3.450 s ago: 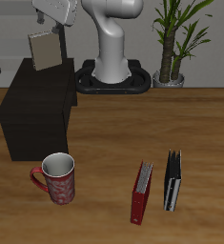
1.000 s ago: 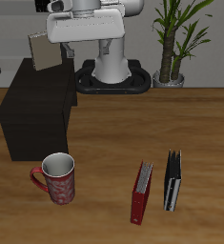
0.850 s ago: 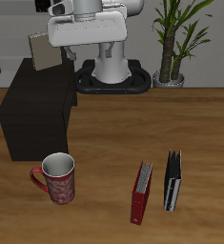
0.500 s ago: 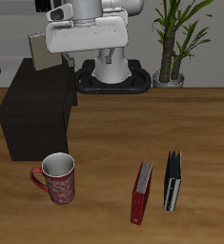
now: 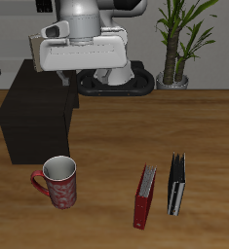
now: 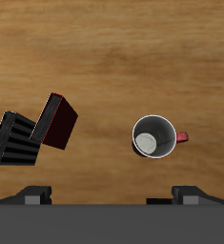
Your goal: Place the yellow book upright on top of the shelf and place the red mug on top of the shelf
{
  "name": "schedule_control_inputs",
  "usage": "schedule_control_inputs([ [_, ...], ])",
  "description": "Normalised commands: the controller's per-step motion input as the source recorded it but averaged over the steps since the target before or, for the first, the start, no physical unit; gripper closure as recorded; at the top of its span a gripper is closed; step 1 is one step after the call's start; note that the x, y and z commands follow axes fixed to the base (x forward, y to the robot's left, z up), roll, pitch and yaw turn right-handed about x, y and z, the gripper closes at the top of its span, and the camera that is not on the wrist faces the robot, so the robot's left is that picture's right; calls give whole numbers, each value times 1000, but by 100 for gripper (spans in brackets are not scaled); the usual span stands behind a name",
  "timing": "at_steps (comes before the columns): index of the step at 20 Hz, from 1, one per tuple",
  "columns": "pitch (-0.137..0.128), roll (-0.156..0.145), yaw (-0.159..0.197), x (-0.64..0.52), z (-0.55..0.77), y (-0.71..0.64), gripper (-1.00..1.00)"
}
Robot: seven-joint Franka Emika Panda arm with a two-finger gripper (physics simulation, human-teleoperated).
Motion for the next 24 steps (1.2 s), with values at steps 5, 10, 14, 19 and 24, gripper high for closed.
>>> schedule_control_inputs([
  [5,0,-10,-12,229,-421,-159,-100],
  [10,-18,-2,13,92,-306,-228,-100],
  [14,-16,2,39,51,-241,-4,-100],
  [19,-41,14,30,72,-385,45,-100],
  [24,-17,12,31,38,-236,53,-100],
])
